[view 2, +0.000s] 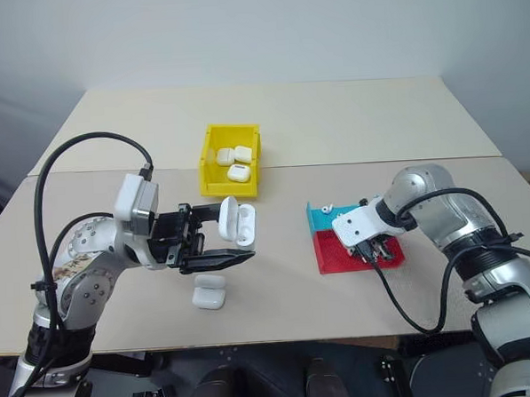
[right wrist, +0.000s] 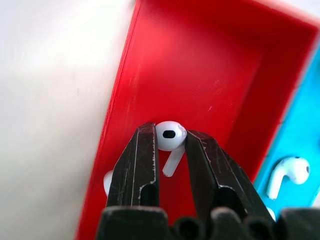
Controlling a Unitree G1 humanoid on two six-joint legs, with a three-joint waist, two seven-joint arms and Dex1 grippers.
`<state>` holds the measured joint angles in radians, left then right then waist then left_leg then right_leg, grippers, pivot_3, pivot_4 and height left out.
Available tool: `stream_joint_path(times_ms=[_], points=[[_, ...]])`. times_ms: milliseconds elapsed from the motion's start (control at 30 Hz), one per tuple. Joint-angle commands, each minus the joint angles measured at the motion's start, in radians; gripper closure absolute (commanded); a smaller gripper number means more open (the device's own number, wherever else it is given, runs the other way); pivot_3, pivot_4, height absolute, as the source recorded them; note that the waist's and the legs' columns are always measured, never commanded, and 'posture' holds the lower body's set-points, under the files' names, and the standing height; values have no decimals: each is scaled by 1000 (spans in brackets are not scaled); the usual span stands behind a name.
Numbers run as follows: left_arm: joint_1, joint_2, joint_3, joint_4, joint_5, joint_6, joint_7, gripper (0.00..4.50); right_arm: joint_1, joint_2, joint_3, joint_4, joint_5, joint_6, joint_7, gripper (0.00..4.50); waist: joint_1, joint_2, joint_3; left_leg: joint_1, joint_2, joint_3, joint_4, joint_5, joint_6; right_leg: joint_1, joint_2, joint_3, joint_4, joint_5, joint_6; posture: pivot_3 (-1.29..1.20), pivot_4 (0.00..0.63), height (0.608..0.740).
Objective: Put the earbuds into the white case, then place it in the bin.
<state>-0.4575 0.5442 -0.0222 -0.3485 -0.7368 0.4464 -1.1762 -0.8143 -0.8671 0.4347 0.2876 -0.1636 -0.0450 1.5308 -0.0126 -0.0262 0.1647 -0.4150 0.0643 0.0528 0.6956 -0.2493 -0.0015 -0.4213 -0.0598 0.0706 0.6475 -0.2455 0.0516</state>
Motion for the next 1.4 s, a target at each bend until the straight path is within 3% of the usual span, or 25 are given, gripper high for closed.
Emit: stream_joint_path(times_ms=[33, 167, 333, 467, 633, 867, 1400], points=[[-48, 2, 5, 20, -24, 1, -30, 1725, -19, 8, -143, -140, 150, 255, 1, 3872, 0, 0, 0, 0, 0, 0, 0, 0, 0, 0, 0, 0, 0, 0, 0, 0, 150, 740], [-108, -7, 8, 79, -54, 42, -46, 1725, 22, 38, -360, -328, 378, 571, -107, 3872, 2, 0, 0, 0, 0, -1, 0, 0, 0, 0, 0, 0, 0, 0, 0, 0, 150, 740], [-175, -32, 4, 150, -71, 84, -47, 1725, 151, 179, -676, -589, 653, 762, -366, 3872, 16, 0, 0, -1, 0, -1, 0, 0, 0, 1, 0, -1, -1, 0, 0, 0, 150, 740], [-219, -55, -20, 209, -29, 77, -49, 1725, 181, 313, -784, -784, 851, 887, -593, 3872, 15, 0, 0, -1, 0, -1, 0, 0, 0, 0, 0, -1, 0, 0, 0, 0, 150, 740], [-267, -77, -38, 261, -4, 82, -56, 1725, 210, 397, -756, -924, 979, 934, -779, 3872, 8, 0, 0, -1, 0, -1, -1, 0, 0, 0, 0, -1, 0, 0, 0, 0, 150, 740], [-298, -98, -43, 285, 7, 72, -88, 1725, 201, 435, -684, -925, 1042, 902, -904, 3872, 0, 0, 0, -1, 0, -2, -1, 0, 0, 0, 0, -1, 0, 0, 0, 0, 150, 740], [-284, -121, -18, 268, 19, 37, -126, 1725, 288, 290, -579, -907, 999, 834, -835, 3872, 0, 0, 0, -2, 0, -2, -1, 0, 0, 0, 0, -1, -1, 0, 0, 0, 150, 740]])
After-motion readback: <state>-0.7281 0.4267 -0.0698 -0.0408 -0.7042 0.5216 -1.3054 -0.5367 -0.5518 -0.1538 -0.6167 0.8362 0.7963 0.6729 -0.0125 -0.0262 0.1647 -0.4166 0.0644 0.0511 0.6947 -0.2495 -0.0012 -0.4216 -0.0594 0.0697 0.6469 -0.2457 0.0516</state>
